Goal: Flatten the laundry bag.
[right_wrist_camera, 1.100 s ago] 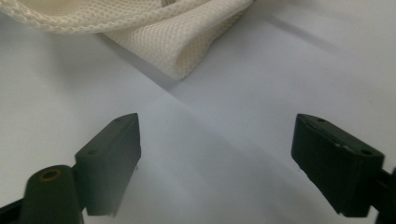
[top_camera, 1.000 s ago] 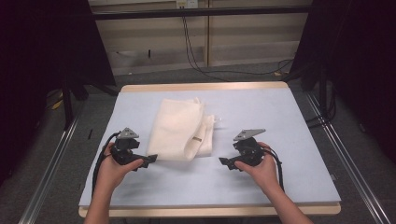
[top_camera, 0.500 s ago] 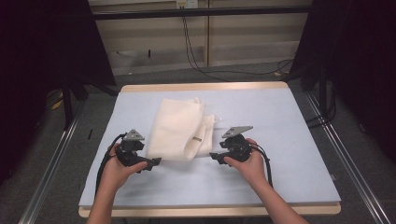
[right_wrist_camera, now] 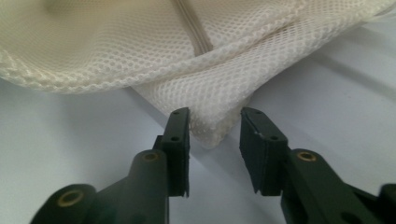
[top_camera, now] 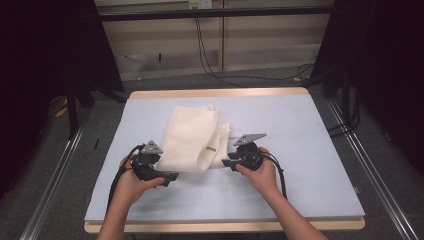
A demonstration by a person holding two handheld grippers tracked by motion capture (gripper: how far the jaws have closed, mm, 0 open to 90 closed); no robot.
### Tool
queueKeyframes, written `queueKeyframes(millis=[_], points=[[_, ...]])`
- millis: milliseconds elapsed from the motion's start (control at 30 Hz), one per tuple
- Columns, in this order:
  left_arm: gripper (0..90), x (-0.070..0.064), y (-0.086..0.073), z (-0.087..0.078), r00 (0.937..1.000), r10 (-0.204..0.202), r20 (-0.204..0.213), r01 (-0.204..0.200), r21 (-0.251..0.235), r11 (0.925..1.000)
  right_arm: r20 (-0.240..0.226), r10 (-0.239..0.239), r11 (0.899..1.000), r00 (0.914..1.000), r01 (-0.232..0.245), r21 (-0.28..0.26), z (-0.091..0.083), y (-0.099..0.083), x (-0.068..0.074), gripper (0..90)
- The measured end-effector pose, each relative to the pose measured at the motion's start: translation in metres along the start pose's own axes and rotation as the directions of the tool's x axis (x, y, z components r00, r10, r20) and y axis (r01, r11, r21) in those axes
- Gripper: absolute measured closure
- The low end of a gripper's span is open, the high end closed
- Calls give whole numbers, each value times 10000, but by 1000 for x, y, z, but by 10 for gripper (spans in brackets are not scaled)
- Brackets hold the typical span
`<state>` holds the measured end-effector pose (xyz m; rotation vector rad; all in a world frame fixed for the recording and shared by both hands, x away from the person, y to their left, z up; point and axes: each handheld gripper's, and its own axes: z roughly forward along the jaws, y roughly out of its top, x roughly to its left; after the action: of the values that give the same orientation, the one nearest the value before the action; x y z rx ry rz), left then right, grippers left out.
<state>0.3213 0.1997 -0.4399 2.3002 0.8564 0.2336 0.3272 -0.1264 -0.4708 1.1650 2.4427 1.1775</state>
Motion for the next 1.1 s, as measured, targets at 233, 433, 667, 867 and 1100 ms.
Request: queueKeyframes(millis=[233,433,667,867,1100], points=[[133,-6,3,6,9991,330,-251,-329,47,9994,-256,63,10000,9997,-63,15,3,1,0,754],[365,-5,4,3,9981,377,-496,-390,-247,9989,-317,49,10000,9995,-50,-22,3,1,0,833],[578,-2,2,0,9988,-122,-469,98,-523,9986,-136,-293,9996,9995,294,50,-1,0,1,864],[676,2,0,-2,9978,-577,-315,550,-798,9953,60,-433,9990,9990,432,93,-8,-3,-5,869],[737,1,2,-3,9965,-806,-228,779,-1036,9916,290,-410,9990,9987,405,164,-19,-9,-12,871]])
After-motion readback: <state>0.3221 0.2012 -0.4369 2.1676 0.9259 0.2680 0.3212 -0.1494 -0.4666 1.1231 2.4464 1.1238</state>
